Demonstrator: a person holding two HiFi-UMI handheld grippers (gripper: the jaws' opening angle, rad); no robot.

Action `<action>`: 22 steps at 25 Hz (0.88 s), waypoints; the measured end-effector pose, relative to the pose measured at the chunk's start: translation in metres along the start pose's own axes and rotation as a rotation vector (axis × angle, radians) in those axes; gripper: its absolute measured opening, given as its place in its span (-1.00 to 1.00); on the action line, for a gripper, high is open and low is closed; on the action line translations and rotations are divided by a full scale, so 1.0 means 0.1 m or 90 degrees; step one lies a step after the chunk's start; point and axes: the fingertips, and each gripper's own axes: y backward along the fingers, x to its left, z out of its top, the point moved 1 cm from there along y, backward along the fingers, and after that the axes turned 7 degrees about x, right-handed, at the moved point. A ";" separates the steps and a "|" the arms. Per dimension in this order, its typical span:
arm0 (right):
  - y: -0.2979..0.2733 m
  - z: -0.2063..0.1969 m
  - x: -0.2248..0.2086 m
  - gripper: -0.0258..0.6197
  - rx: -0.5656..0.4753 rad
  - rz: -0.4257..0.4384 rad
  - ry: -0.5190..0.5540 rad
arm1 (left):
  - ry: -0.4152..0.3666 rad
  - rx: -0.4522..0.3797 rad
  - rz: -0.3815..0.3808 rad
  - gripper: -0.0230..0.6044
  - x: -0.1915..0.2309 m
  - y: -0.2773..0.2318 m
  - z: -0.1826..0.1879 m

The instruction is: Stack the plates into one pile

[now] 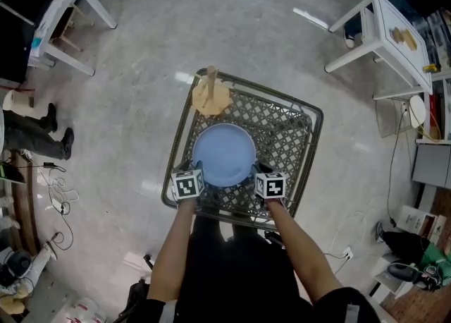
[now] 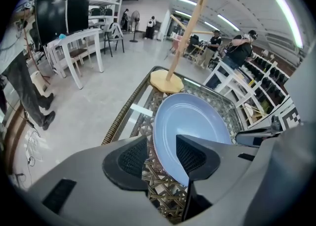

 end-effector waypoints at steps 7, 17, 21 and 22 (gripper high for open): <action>0.26 0.12 0.16 -0.69 -0.050 0.013 0.022 | -0.002 -0.079 0.021 -0.62 -0.06 0.34 0.14; 1.31 0.49 0.62 -0.87 -0.210 0.054 0.055 | -0.042 -0.254 -0.043 -0.88 -0.64 1.51 0.47; 1.83 0.62 0.79 -0.89 -0.289 0.065 0.070 | -0.074 -0.327 -0.061 -0.88 -0.89 2.07 0.58; 1.96 0.64 0.82 -0.89 -0.309 0.066 0.077 | -0.077 -0.346 -0.066 -0.88 -0.95 2.21 0.60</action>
